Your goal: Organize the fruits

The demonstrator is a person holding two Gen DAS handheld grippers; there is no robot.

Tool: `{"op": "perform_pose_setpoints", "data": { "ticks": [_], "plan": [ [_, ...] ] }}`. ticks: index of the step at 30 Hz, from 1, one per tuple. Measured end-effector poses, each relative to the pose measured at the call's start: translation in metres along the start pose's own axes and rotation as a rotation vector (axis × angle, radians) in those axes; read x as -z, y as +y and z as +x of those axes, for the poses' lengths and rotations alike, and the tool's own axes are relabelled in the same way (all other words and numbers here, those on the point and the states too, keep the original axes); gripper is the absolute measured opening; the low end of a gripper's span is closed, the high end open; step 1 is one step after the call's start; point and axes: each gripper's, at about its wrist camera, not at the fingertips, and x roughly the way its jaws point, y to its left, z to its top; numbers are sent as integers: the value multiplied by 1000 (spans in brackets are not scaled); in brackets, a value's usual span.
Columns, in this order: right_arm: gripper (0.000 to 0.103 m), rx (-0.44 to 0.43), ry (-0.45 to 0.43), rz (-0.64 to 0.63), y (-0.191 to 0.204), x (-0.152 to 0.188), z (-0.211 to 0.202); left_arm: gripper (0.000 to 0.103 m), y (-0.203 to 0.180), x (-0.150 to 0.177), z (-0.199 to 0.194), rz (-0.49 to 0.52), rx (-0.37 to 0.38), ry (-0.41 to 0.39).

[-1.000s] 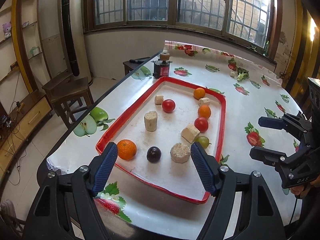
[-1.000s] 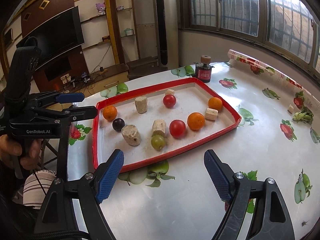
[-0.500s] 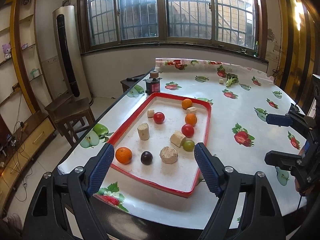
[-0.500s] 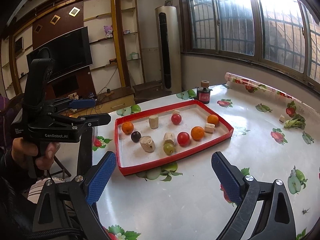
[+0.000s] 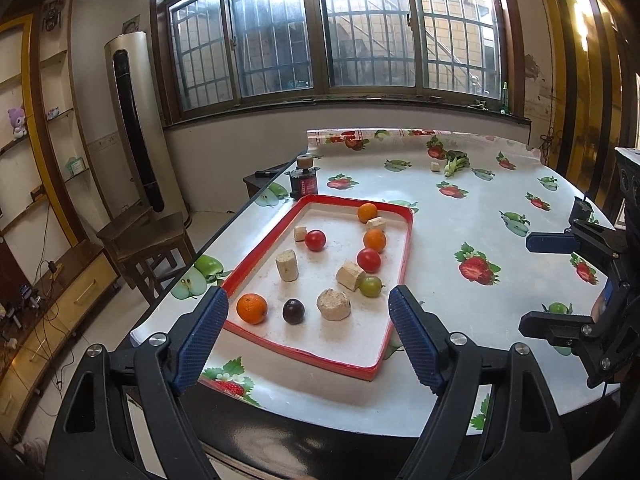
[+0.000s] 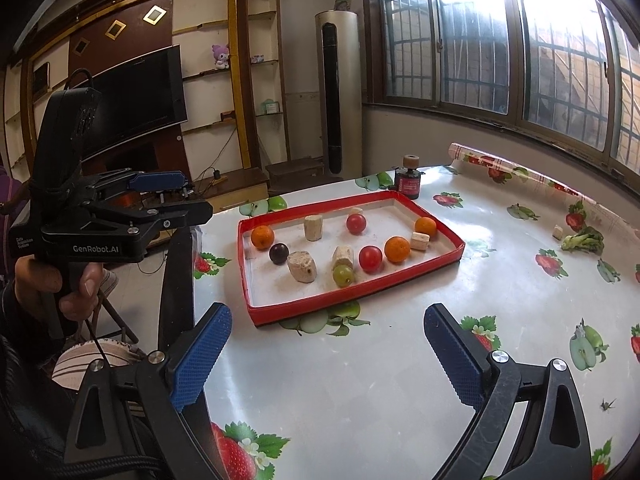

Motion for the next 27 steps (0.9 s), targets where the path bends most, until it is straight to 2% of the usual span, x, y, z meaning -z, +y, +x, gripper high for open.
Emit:
{"op": "perform_pose_setpoints", "data": {
  "ticks": [5,18,27],
  "plan": [
    [98,5,5,-30,6,0,2,83,-2,4,-1,24,-26,5],
    [98,19,30,-67,11,-1,13,83,0,10,1,17,-6,25],
    [98,13,30,-88,17,-4,18,83,8,12,1,1,-24,23]
  ]
}}
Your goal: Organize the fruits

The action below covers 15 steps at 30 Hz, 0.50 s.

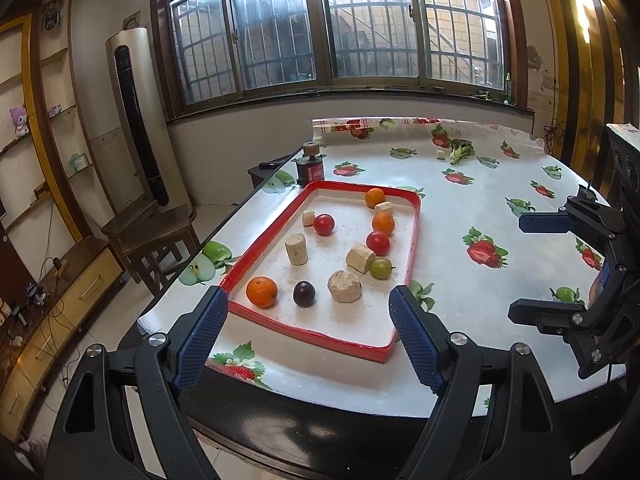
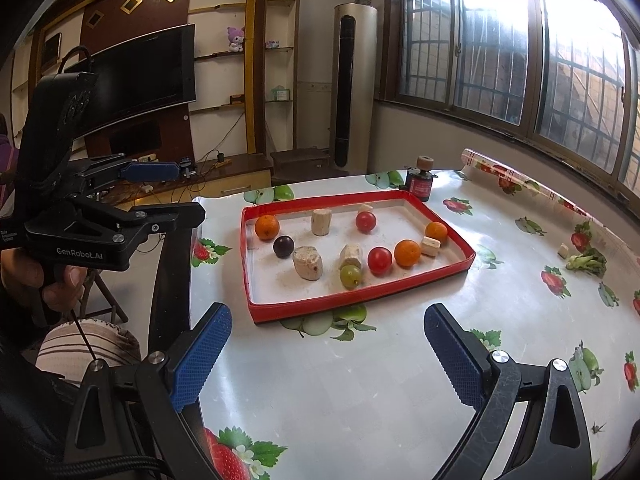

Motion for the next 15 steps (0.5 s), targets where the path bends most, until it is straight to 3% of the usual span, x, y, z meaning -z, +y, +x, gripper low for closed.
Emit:
{"op": "perform_pose_setpoints", "data": {
  "ticks": [15],
  "plan": [
    [98,12,-5,14,-3,2,-2,83,5,1,1,-14,-20,-25]
  ]
}}
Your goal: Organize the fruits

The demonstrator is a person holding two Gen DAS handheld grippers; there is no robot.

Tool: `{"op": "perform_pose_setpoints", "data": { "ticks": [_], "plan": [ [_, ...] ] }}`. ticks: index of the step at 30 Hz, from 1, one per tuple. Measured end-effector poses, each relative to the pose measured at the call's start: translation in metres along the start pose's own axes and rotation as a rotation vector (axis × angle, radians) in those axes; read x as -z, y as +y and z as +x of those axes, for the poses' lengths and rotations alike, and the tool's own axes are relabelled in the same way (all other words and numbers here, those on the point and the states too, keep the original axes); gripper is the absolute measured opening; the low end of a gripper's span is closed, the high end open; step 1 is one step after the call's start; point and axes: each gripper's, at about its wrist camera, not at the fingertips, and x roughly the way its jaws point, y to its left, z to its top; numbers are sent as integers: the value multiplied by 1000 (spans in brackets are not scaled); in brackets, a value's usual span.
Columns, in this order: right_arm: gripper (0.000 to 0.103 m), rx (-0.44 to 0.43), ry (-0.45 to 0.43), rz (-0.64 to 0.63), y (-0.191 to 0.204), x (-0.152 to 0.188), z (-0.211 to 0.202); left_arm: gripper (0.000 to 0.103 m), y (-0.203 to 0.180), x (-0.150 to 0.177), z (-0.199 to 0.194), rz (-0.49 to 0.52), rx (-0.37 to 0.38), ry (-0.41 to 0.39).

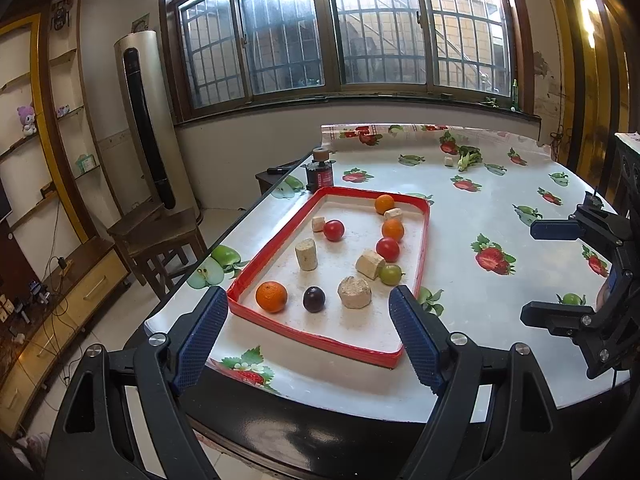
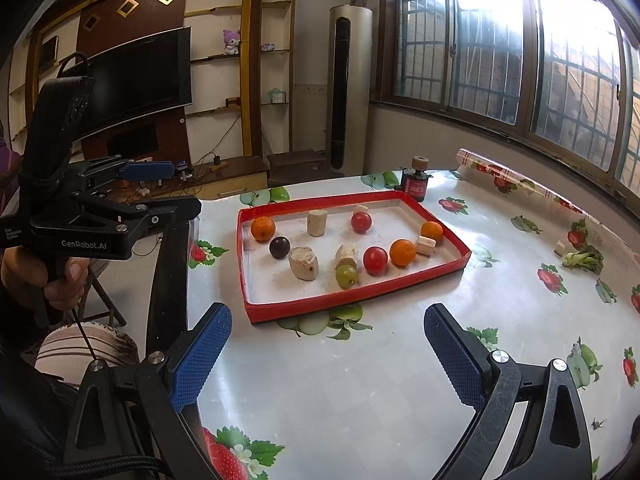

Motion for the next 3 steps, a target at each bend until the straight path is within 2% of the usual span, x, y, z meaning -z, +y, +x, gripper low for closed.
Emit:
{"op": "perform_pose_setpoints", "data": {
  "ticks": [3],
  "plan": [
    [98,-2,3,-1,0,1,1,83,0,0,0,-2,3,2]
  ]
}}
